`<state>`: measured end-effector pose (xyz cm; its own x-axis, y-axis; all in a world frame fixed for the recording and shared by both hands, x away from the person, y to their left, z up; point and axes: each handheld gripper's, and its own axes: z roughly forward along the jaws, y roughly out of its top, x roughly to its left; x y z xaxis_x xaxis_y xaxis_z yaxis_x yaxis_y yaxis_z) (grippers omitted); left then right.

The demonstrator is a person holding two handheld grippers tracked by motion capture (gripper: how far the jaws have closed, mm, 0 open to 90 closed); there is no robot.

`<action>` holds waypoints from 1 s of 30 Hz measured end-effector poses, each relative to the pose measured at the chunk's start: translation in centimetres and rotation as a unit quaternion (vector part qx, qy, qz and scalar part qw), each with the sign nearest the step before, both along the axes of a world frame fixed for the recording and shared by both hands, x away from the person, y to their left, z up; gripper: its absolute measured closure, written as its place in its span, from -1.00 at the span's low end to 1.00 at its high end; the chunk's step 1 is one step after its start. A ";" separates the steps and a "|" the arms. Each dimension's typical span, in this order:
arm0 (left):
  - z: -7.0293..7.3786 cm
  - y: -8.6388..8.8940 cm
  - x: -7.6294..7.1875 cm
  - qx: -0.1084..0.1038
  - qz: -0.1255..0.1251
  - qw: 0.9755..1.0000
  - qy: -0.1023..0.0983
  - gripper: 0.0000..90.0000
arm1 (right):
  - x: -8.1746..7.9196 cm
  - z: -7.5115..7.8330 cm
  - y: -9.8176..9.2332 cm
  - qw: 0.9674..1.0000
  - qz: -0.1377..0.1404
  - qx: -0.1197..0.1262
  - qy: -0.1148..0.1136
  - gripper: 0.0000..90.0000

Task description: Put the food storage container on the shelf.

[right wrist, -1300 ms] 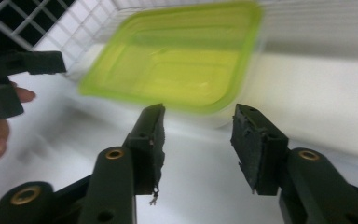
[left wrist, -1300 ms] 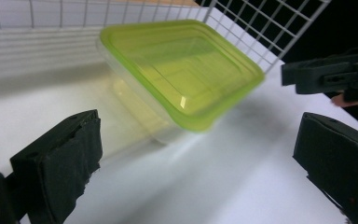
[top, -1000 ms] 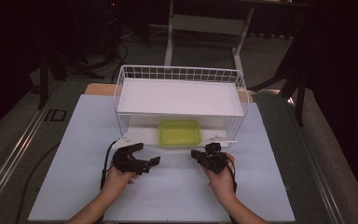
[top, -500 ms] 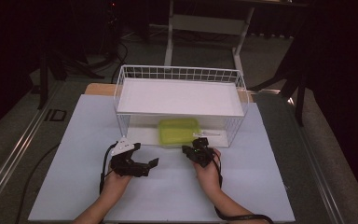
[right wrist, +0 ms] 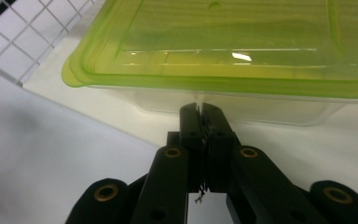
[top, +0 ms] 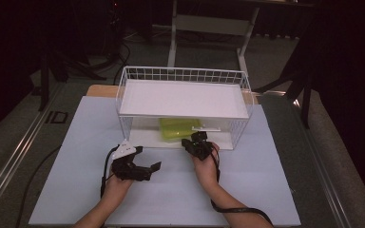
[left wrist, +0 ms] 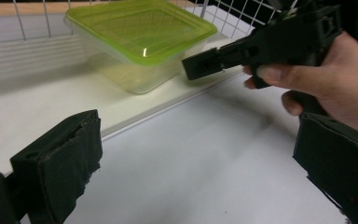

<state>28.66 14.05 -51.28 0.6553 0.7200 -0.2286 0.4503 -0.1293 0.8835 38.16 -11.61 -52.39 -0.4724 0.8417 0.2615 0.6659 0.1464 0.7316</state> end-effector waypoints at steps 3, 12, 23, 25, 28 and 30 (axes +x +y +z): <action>0.1 0.1 0.0 -0.001 0.001 1.000 0.001 -0.95 | 0.5 0.0 0.6 1.000 -0.002 0.001 -0.008 0.96; 0.0 0.1 -0.1 0.002 0.000 1.000 0.000 -0.95 | 1.6 0.1 1.3 1.000 -0.018 0.003 -0.010 0.95; 0.0 -0.1 -0.2 0.007 -0.003 1.000 -0.004 -0.95 | 2.0 -0.1 2.1 1.000 -0.011 0.007 -0.007 0.91; 0.1 -0.1 -0.2 0.006 -0.004 1.000 -0.003 -0.95 | 1.6 0.0 2.2 1.000 -0.011 0.017 0.009 0.90; 0.1 -0.1 -0.2 0.004 -0.007 1.000 -0.005 -0.95 | 1.0 0.2 2.4 1.000 0.010 0.007 -0.013 0.88; 0.1 -0.2 -0.2 0.005 -0.007 1.000 -0.005 -0.95 | 0.8 0.4 2.4 1.000 0.013 0.007 -0.017 0.87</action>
<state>28.44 13.90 -51.21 0.6680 0.7127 -0.2142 0.4387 -0.1446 0.8869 38.94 -9.22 -52.03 -0.5028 0.8256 0.2561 0.6362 0.1529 0.7562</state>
